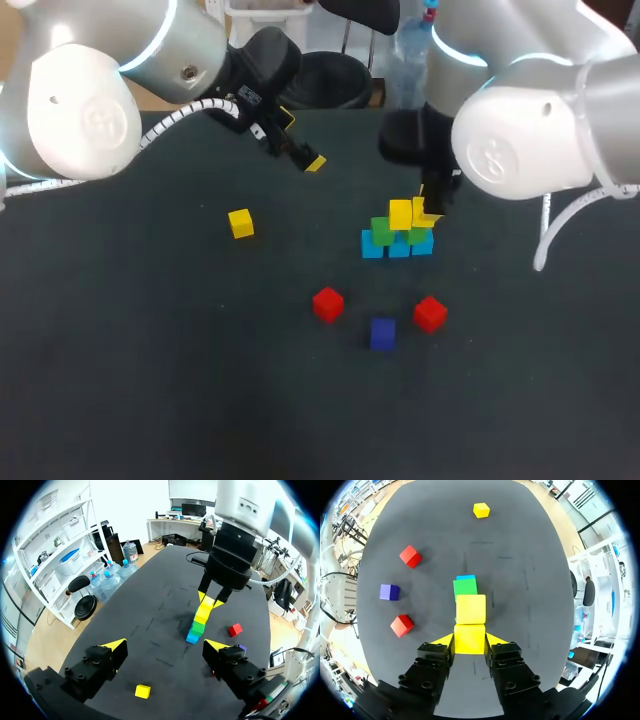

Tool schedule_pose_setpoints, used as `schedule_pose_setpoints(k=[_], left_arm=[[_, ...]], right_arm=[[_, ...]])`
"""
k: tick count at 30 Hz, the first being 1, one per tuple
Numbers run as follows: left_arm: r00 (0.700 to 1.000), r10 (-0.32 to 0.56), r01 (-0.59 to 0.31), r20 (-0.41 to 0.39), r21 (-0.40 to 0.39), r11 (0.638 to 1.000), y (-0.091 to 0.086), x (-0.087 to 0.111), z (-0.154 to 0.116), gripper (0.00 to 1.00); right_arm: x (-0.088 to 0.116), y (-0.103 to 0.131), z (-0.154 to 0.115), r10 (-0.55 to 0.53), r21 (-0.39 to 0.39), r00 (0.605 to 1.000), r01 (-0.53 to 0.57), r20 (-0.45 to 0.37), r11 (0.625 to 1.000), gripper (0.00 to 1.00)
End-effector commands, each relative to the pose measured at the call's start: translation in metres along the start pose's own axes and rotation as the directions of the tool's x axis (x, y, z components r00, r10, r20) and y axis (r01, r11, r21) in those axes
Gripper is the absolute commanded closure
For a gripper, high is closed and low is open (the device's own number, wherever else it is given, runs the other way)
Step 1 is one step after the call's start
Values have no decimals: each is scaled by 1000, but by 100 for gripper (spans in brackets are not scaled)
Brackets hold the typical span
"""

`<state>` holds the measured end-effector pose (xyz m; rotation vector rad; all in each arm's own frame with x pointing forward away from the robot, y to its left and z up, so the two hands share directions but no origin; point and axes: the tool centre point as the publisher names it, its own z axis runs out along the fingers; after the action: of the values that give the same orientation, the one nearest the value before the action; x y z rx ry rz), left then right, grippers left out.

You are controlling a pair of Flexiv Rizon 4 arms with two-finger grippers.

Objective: Place the blue cubes, place green cubes on the blue cubes, place the yellow cubes on the green cubes, then place the red cubes on the yellow cubes, and place purple cube on the red cubes.

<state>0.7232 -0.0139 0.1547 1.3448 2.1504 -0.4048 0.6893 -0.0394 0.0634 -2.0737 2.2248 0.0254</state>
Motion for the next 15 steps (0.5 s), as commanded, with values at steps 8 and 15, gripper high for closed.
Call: schedule_pose_setpoints(k=[8,15], left_arm=[[1000,-2,2,-6,-2,1000,0,-2,1,0],[1000,-2,2,-6,-2,1000,0,-2,1,0]], right_arm=[[0,-2,1,-1,-6,1000,1,0,1000,100],[0,-2,2,-3,-11,1000,3,-2,1000,96]])
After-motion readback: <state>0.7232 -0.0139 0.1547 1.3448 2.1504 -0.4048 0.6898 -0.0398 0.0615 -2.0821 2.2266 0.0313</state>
